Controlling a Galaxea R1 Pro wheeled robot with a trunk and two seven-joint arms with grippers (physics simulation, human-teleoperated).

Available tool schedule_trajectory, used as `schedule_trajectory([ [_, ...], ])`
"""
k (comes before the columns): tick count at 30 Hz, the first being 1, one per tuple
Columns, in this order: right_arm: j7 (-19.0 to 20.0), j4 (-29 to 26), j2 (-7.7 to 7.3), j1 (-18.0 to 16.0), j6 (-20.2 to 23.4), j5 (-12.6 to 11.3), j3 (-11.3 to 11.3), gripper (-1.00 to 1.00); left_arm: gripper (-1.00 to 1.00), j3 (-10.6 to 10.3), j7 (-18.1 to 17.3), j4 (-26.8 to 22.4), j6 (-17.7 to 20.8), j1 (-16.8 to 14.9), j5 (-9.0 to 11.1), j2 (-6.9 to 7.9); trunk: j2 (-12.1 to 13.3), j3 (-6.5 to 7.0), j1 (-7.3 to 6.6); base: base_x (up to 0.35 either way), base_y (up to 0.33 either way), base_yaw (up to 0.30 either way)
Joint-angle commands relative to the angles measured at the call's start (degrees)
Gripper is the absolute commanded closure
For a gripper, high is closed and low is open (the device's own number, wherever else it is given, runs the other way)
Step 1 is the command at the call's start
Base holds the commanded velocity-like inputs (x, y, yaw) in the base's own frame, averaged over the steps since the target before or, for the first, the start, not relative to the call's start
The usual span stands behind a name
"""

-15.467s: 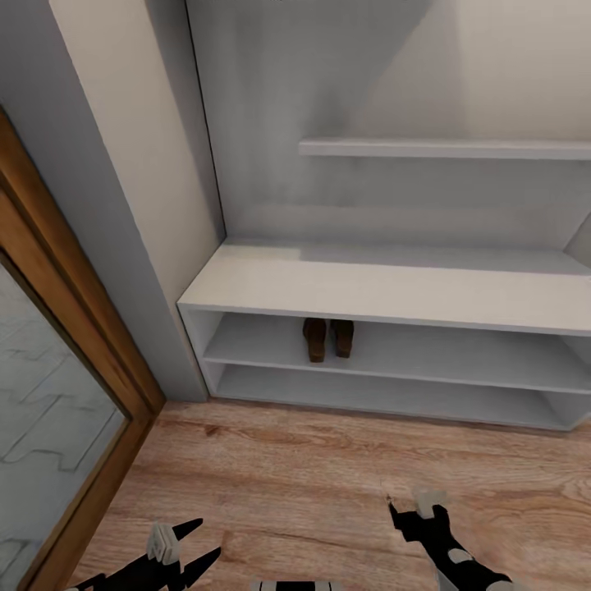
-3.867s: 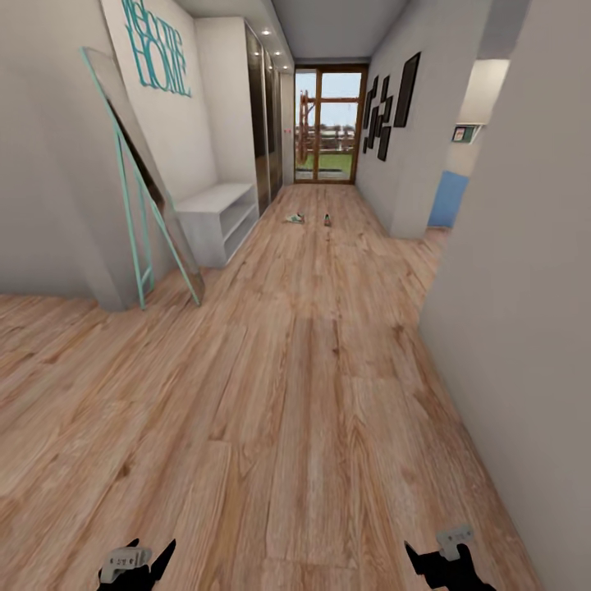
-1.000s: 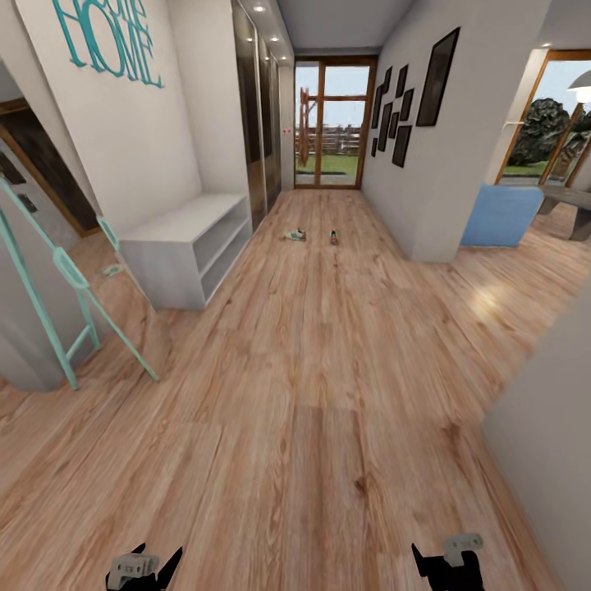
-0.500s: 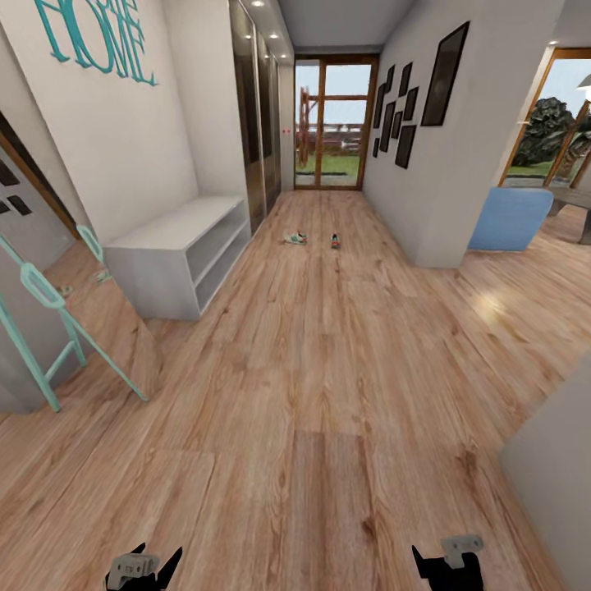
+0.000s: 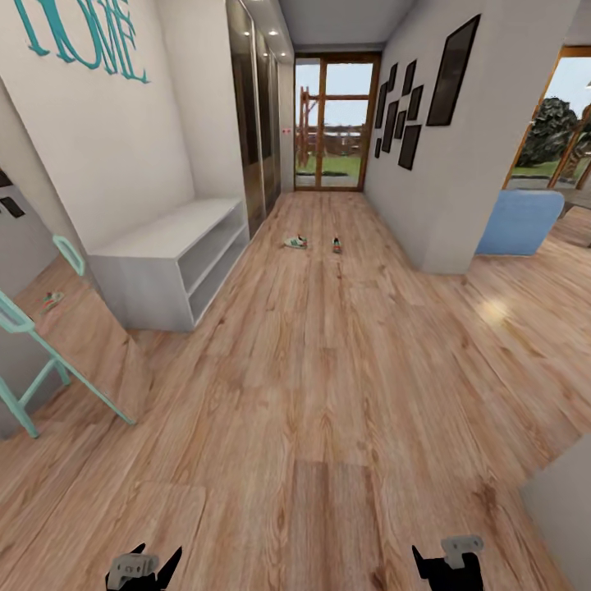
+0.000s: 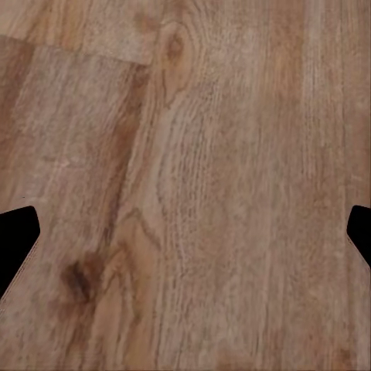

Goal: Pick up the two gym shoes and the two sandals from the corridor floor and place them onto the hallstand (shoe rack) in the corridor, making sure they are on the rack and not on the floor. Arrange them so the two gym shoes are next to each other and the two sandals are next to each other.

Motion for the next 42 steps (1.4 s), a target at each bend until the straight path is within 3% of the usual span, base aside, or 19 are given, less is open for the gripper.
schedule_trajectory([
  [1,0.2,0.0,-0.01,0.0,-0.2,0.5,-0.5,-1.0,-1.0,0.2,-0.6,0.1,0.1,0.0,0.4,-0.01,0.0,-0.05,0.03,0.34,0.0,0.0],
  [42,0.2,0.0,0.01,0.0,-0.2,0.5,-0.5,-1.0,-1.0,0.2,-0.6,0.1,0.1,0.0,0.4,0.01,0.0,-0.05,0.03,0.34,0.0,0.0],
])
